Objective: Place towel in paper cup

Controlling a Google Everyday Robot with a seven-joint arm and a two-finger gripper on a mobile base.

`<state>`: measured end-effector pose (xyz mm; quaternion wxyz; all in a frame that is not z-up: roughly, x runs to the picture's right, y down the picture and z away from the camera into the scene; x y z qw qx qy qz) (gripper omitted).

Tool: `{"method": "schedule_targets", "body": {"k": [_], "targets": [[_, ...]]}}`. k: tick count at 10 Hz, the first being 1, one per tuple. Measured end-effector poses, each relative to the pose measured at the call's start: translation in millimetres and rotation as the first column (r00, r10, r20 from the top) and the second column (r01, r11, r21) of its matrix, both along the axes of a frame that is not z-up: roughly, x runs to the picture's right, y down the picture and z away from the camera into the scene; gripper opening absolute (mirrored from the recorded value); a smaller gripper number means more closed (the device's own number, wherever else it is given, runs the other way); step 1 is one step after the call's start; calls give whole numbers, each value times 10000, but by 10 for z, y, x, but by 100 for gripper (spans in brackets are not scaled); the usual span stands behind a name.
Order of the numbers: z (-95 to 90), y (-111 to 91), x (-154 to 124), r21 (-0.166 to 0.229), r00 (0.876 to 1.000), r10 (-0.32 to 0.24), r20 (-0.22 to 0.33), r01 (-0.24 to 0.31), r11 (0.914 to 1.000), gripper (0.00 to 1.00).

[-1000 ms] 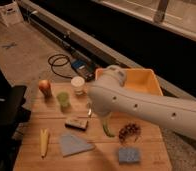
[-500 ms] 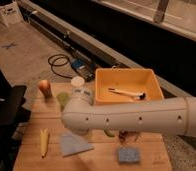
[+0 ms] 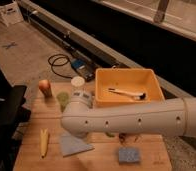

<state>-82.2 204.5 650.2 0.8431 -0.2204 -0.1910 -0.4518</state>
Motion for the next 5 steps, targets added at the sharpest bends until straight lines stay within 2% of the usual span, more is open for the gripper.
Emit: {"method": "schedule_targets", "body": {"k": [3,5], "targets": [[238,174,-151,-877,9964,826,193,-806,9929,69],[495,401,-343,-1693,9884,1457,425,-1366,9760,69]]}}
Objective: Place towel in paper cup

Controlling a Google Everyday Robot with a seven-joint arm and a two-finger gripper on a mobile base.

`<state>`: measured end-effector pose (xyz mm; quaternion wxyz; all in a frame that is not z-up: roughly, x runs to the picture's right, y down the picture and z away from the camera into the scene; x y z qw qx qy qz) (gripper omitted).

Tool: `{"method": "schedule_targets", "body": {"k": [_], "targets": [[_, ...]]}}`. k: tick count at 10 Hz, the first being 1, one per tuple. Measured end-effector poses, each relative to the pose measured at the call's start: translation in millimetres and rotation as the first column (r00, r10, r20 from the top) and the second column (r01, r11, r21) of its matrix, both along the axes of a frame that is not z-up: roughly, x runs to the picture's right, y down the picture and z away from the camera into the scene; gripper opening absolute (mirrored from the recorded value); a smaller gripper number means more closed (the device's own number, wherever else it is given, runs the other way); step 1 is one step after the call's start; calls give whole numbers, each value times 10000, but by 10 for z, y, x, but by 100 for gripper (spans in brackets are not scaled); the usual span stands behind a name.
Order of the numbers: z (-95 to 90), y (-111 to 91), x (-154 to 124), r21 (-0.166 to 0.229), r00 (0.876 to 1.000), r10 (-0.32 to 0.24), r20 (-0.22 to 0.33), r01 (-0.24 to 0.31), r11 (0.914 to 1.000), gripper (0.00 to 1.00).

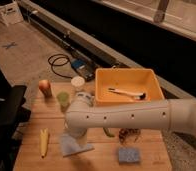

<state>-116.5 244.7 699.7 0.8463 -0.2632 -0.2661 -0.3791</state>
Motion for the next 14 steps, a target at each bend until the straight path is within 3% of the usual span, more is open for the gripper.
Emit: {"method": "schedule_targets", "body": {"k": [3,4,6,11,13,14], "targets": [[151,218,-235,-967,9980,535,330,-501,9941,69],[163,254,-242,-1086,9980,583,260,-552,9926,69],[268,422,-262,-1513,9991,386,-151,-404,9877,69],[535,574,-19,-1918,9886,-134,-1502,-159,9813,68],[607,598,89,-1883,9821,-103,-1882,-258,9818,58],[624,599,138,-1580,9785,93,-2061,-426,9865,32]]}}
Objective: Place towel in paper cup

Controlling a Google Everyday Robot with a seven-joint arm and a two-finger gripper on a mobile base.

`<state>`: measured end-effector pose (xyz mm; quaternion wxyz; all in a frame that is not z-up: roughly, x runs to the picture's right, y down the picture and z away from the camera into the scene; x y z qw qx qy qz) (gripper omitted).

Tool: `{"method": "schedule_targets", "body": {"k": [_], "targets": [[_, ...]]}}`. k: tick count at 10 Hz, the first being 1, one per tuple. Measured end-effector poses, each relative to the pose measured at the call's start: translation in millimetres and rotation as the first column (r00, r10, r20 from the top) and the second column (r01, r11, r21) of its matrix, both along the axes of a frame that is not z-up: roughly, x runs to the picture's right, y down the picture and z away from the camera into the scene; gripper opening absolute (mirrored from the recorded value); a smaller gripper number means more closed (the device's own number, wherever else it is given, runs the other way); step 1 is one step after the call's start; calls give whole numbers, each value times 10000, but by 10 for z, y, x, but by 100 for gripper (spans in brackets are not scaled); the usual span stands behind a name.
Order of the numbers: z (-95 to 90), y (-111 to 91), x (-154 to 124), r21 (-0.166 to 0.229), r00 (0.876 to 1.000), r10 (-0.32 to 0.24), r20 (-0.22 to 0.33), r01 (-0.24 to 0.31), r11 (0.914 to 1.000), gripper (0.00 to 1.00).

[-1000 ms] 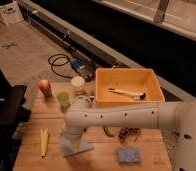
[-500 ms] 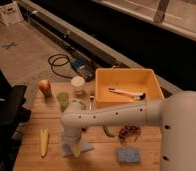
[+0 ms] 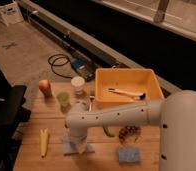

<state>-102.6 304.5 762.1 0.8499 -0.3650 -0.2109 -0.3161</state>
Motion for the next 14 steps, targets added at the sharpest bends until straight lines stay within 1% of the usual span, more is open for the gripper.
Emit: {"method": "schedule_targets", "body": {"k": [1,2,3,4,6,8,9,10,11,12,13,14], "targets": [[-4,-5,4,116,10000,61,36,-61,9999,20],[-8,-5,0,195,9999,74,81,-76,9998,15],[-24,0,4,241,9999,44,113,-47,9997,14],[-76,-76,-19,477,9994,199,294,-213,9986,14],[-215,-239,-45,807,9975,351,610,-400,9959,14],[-462,-576,-103,1331,9918,505,1171,-661,9889,14],[-532,-714,-124,1515,9889,579,1369,-787,9853,14],[-610,-961,-180,1839,9840,635,1666,-943,9784,14],[-658,-1168,-230,2125,9803,636,1867,-1035,9717,14],[-679,-1415,-271,2426,9766,693,2037,-1189,9628,14],[-667,-1590,-281,2611,9746,763,2107,-1313,9563,14],[-622,-1901,-259,2936,9725,861,2166,-1490,9442,14]]}}
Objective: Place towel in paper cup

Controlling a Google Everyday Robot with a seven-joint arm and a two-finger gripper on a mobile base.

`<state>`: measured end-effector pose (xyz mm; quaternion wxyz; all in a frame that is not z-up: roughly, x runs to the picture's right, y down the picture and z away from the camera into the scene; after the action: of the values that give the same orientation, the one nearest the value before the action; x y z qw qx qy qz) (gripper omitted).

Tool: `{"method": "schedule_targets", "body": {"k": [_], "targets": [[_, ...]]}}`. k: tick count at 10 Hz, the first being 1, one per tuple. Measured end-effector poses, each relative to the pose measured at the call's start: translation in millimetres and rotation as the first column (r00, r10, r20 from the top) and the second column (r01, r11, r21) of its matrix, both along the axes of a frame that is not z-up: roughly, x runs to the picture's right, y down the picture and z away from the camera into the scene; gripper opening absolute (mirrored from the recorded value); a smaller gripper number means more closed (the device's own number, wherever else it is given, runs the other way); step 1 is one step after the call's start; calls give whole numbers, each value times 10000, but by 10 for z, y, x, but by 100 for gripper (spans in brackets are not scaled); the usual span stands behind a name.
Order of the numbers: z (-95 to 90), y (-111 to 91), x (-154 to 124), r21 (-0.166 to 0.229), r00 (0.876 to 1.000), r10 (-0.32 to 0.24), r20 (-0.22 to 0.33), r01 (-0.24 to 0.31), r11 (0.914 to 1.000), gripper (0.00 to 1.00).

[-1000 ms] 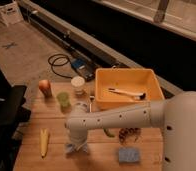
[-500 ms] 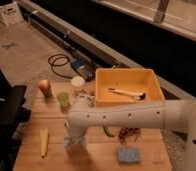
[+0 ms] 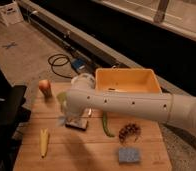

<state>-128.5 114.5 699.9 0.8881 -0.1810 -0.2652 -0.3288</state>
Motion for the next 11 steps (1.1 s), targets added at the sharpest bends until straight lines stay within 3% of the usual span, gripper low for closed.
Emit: {"method": "schedule_targets", "body": {"k": [2,7,9,11], "targets": [[19,-135,26,130,9999,109,-3,-109,9999,14],[19,-138,13,153,9999,153,34,-153,9998,14],[94,-283,-21,331,9992,375,166,-380,9987,14],[313,-556,-97,431,9978,570,330,-584,9974,14]]}}
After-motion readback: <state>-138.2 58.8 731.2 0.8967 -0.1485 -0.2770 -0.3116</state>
